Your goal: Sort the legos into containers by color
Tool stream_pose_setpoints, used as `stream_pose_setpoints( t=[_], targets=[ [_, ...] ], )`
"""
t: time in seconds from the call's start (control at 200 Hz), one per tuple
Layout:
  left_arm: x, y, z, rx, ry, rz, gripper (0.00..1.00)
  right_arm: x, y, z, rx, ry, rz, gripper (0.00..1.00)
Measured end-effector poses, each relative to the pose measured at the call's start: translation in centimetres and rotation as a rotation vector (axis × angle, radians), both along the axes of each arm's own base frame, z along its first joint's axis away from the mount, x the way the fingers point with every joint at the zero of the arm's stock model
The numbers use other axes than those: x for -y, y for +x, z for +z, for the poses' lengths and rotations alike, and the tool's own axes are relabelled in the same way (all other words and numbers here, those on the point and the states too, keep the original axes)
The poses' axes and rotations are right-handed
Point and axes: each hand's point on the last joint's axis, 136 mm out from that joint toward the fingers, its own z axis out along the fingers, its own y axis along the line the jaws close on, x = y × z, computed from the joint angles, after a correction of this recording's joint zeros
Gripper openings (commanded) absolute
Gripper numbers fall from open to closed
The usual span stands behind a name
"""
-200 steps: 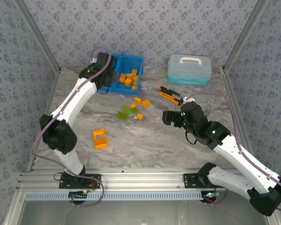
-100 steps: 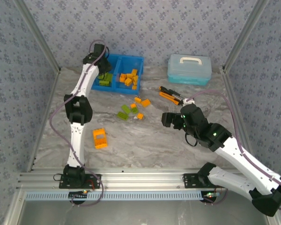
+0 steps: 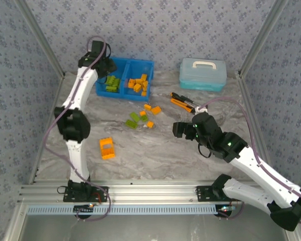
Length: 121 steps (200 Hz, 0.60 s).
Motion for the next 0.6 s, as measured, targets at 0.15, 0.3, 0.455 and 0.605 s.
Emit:
stream_pose_setpoints(
  t=[0.15, 0.3, 0.455, 0.605],
  targets=[
    [1.3, -7.5, 4.9, 0.100, -0.070, 0.007, 0.58, -0.2, 0.3, -0.3, -0.003, -0.008, -0.002, 1.00],
    [5.2, -14.8, 2.1, 0.066, -0.151, -0.026, 0.60, -0.6, 0.8, -0.5, -0.003, -0.015, -0.002, 1.00],
    [7.5, -19.8, -7.7, -0.137, -0.179, 0.024, 0.66, -1.0, 1.3, -1.1, -0.017, -0.039, 0.001, 1.00],
    [7.7, -22.7, -14.5, -0.306, -0.172, 0.107, 0.74, -1.2, 1.4, -1.3, -0.025, -0.045, 0.002, 1.00]
  ],
)
